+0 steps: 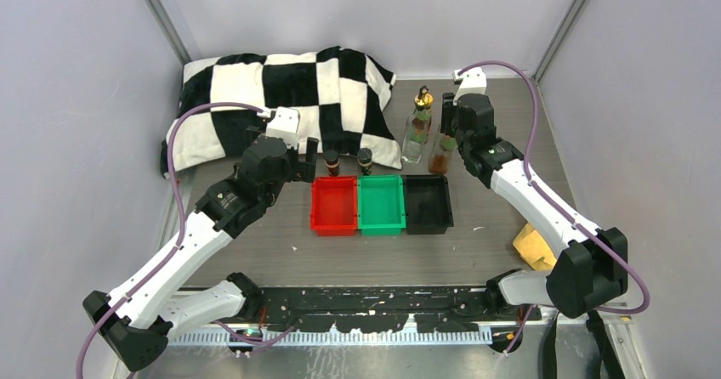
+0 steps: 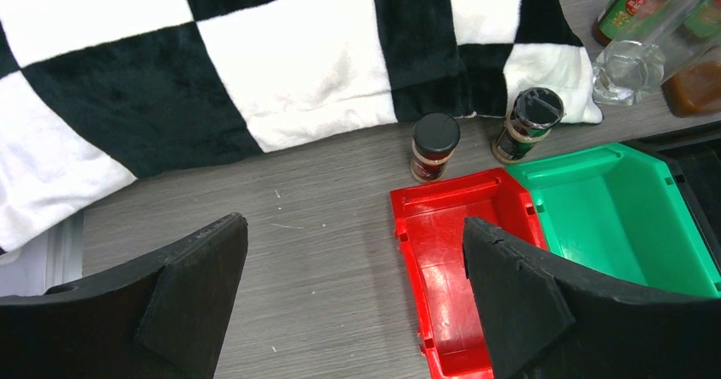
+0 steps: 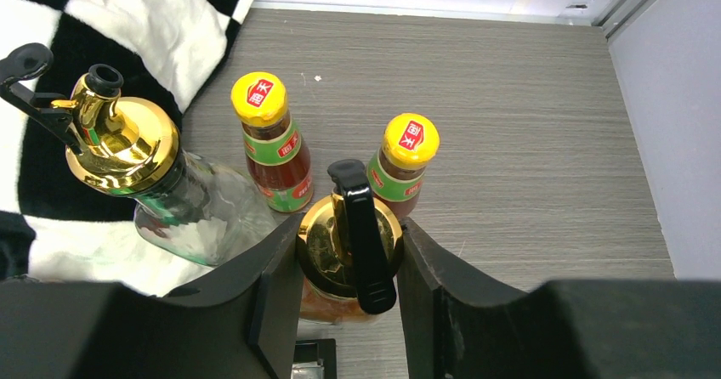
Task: Organize the condiment bottles
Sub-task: Move the bottle to the center of the board.
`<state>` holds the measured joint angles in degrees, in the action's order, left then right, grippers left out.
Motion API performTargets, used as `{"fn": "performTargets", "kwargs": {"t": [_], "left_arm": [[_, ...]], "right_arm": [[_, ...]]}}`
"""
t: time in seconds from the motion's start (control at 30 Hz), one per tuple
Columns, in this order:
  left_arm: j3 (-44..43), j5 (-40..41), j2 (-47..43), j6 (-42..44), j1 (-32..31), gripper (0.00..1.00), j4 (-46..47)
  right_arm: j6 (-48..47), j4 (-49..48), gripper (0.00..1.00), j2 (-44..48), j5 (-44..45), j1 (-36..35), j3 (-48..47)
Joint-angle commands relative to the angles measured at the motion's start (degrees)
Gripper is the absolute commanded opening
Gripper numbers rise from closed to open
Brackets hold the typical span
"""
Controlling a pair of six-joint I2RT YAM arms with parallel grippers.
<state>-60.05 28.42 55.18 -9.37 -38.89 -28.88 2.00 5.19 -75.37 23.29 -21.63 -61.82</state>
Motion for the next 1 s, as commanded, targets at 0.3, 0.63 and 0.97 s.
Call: {"fn": "performTargets", "kwargs": {"t": [0.3, 0.63, 0.97], "left_arm": [[0.2, -0.3, -0.1, 0.2, -0.3, 0.98, 2.9], [0.3, -0.4, -0.2, 0.1, -0.2, 0.98, 2.8], [0.5, -0.4, -0.3, 0.0, -0.2, 0.98, 2.8]], "right_arm": [[-0.6, -1.8, 0.01, 2.3, 2.8, 0.3, -3.6], [-1.4, -1.2, 0.01, 2.9, 5.0, 0.6, -4.2], [-1.0, -1.2, 0.01, 3.6, 6.5, 1.7, -4.1]]}}
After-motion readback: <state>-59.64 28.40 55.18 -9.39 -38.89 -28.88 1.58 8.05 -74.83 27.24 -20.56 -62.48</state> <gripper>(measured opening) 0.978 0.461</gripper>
